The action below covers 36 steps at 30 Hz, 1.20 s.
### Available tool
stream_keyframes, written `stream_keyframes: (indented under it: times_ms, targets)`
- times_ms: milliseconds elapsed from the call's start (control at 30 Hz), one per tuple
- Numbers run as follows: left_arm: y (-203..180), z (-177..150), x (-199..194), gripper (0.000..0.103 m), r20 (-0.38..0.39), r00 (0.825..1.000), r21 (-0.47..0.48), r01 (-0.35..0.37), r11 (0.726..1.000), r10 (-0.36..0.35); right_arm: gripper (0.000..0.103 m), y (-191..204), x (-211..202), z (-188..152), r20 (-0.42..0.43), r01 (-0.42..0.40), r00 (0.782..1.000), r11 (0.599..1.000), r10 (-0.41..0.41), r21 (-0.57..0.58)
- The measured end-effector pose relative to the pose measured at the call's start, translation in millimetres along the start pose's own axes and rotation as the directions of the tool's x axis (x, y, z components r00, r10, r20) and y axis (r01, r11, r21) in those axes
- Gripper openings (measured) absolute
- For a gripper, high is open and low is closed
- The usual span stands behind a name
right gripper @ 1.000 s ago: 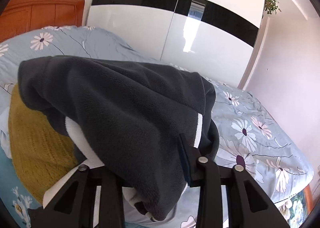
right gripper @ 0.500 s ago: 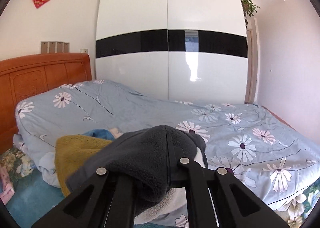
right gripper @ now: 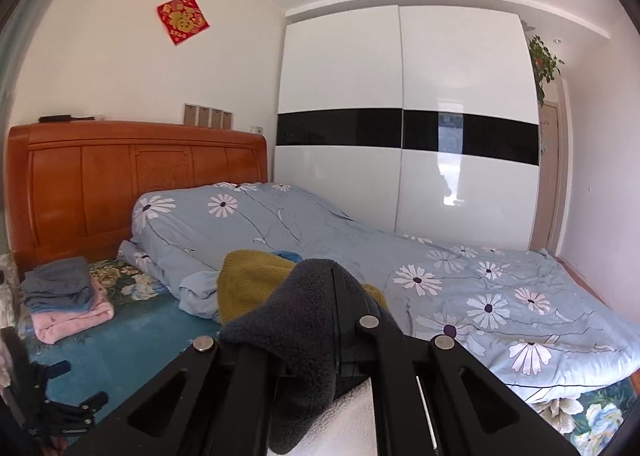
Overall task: Fold clothes
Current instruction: 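Lift the jacket off the pile with the right gripper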
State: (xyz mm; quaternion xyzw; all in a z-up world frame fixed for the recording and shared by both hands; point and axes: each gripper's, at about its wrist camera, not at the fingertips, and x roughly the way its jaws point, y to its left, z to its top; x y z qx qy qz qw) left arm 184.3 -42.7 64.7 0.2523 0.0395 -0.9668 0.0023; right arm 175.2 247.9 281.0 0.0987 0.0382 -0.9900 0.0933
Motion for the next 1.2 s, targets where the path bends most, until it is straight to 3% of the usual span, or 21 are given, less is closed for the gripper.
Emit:
stream_keyframes:
  times_ms: [100,233,333,433,500,567,700,800,833,867,1000,1100,1167,1200]
  targets:
    - [-16,-7,-1,0.103,-0.025,0.996,0.017,0.089,0.996,-0.089,0.006,12,-35,1,0.031,-0.034,0.999,0.999,0.035,-0.029]
    - [-41,-19,2,0.103,-0.07,0.98,0.06,0.193,0.979,-0.189,0.006,-6,-32,-17,-0.02,0.006,1.0,1.0,-0.005,0.023]
    - [-69,-32,8,0.103,-0.096,0.972,0.187,0.228,0.956,-0.213,0.006,-20,-28,-31,-0.06,0.039,0.998,0.997,-0.035,0.062]
    - [-102,-44,15,0.103,-0.092,0.975,0.365,0.224,0.904,-0.204,0.006,-36,-27,-43,-0.098,0.073,0.993,0.992,-0.063,0.104]
    - [-121,-47,18,0.103,-0.082,0.974,0.476,0.225,0.85,-0.212,0.006,-51,-29,-48,-0.119,0.095,0.99,0.986,-0.078,0.139]
    - [-141,-54,21,0.103,-0.08,0.971,0.582,0.23,0.78,-0.227,0.006,-61,-33,-52,-0.127,0.121,0.986,0.982,-0.103,0.144]
    - [-181,-75,26,0.103,-0.04,0.97,0.78,0.181,0.599,-0.241,0.006,-81,-40,-58,-0.135,0.152,0.982,0.972,-0.129,0.176]
    - [-208,-89,35,0.103,0.005,0.972,0.868,0.111,0.483,-0.233,0.006,-90,-44,-62,-0.142,0.154,0.982,0.969,-0.127,0.196]
    - [-212,-89,38,0.103,0.006,0.972,0.874,0.109,0.474,-0.234,0.006,-92,-45,-63,-0.144,0.152,0.982,0.969,-0.124,0.197]
    - [-215,-87,42,0.103,-0.007,0.972,0.867,0.122,0.483,-0.234,0.006,-94,-46,-64,-0.146,0.15,0.982,0.969,-0.122,0.198]
    - [-213,-64,56,0.094,-0.065,0.968,0.786,0.2,0.585,-0.244,0.006,-94,-50,-68,-0.149,0.144,0.982,0.97,-0.115,0.197]
    - [-212,-51,60,0.074,-0.07,0.969,0.759,0.205,0.618,-0.236,0.006,-95,-53,-70,-0.15,0.133,0.983,0.969,-0.103,0.207]
    - [-213,-47,61,0.051,-0.082,0.969,0.749,0.216,0.627,-0.235,0.006,-94,-54,-70,-0.146,0.126,0.985,0.969,-0.096,0.214]
    - [-213,-45,60,0.045,-0.088,0.968,0.739,0.223,0.636,-0.236,0.006,-93,-55,-70,-0.143,0.123,0.985,0.968,-0.094,0.217]
